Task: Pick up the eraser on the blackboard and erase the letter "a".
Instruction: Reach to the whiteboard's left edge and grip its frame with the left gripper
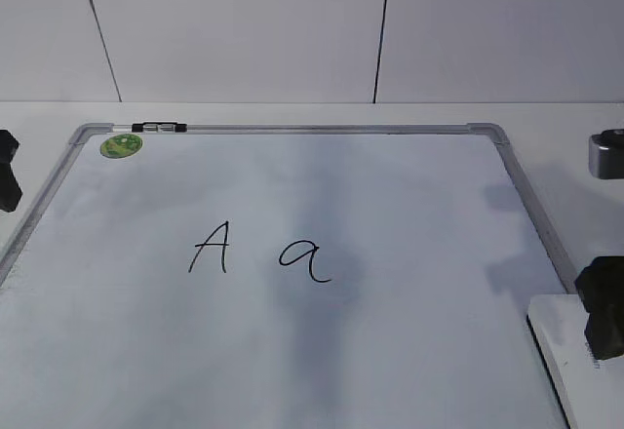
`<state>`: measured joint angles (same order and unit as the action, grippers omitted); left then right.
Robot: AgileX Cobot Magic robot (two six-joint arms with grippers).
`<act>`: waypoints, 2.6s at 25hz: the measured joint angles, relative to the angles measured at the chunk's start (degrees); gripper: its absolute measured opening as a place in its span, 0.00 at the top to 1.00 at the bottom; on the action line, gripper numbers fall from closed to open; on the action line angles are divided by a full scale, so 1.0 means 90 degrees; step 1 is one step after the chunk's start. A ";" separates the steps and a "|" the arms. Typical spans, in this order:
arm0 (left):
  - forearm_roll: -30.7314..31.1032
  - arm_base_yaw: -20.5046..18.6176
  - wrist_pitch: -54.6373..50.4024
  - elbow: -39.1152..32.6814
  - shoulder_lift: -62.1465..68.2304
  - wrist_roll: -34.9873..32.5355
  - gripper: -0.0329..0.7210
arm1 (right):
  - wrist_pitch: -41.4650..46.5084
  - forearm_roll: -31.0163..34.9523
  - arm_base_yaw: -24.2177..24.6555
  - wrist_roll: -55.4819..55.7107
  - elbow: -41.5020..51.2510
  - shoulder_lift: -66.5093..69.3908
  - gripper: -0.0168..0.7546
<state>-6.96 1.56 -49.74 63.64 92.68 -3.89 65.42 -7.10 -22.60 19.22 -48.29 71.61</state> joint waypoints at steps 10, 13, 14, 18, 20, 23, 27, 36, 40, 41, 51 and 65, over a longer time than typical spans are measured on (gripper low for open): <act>0.0228 0.0000 0.0070 0.0161 0.0694 0.0063 0.31 | -0.0325 0.0059 0.0000 0.0031 0.0068 -0.0019 0.21; 0.0228 0.0000 0.0122 0.0177 0.0844 0.0063 0.31 | -0.0325 0.0059 0.0000 0.0031 0.0068 -0.0019 0.21; 0.0237 0.0000 0.0138 0.0177 0.0873 0.0063 0.31 | -0.0325 0.0070 0.0000 0.0031 0.0068 -0.0019 0.21; 0.0237 0.0000 0.0180 0.0182 0.0991 0.0066 0.31 | -0.0325 0.0070 0.0000 0.0031 0.0068 -0.0019 0.21; 0.0253 0.0000 0.0180 0.0192 0.1080 0.0066 0.31 | -0.0325 0.0070 0.0000 0.0031 0.0068 -0.0019 0.21; 0.0253 0.0000 0.0190 0.0197 0.1194 0.0066 0.31 | -0.0325 0.0070 0.0000 0.0031 0.0068 -0.0019 0.21; 0.0266 -0.0014 0.0295 0.0206 0.1210 0.0066 0.31 | -0.0325 0.0070 0.0000 0.0031 0.0068 -0.0019 0.21; 0.0280 -0.0108 0.0376 0.0206 0.1218 0.0066 0.31 | -0.0354 0.0070 0.0000 0.0031 0.0068 -0.0019 0.21; 0.0268 -0.0111 0.0376 0.0206 0.1344 0.0066 0.31 | -0.0426 0.0070 0.0000 0.0031 0.0068 -0.0019 0.21; 0.0268 -0.0111 0.0376 0.0206 0.1359 0.0066 0.31 | -0.0439 0.0070 0.0000 0.0031 0.0068 -0.0019 0.21; 0.0268 -0.0111 0.0405 0.0206 0.1656 0.0066 0.31 | -0.0477 0.0070 0.0000 0.0031 0.0068 -0.0019 0.21; 0.0268 -0.0111 0.0490 0.0206 0.1655 0.0066 0.31 | -0.0477 0.0070 0.0000 0.0031 0.0068 -0.0019 0.21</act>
<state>-4.54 0.56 -45.34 65.49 107.57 -3.30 61.13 -6.47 -22.60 19.50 -47.68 71.44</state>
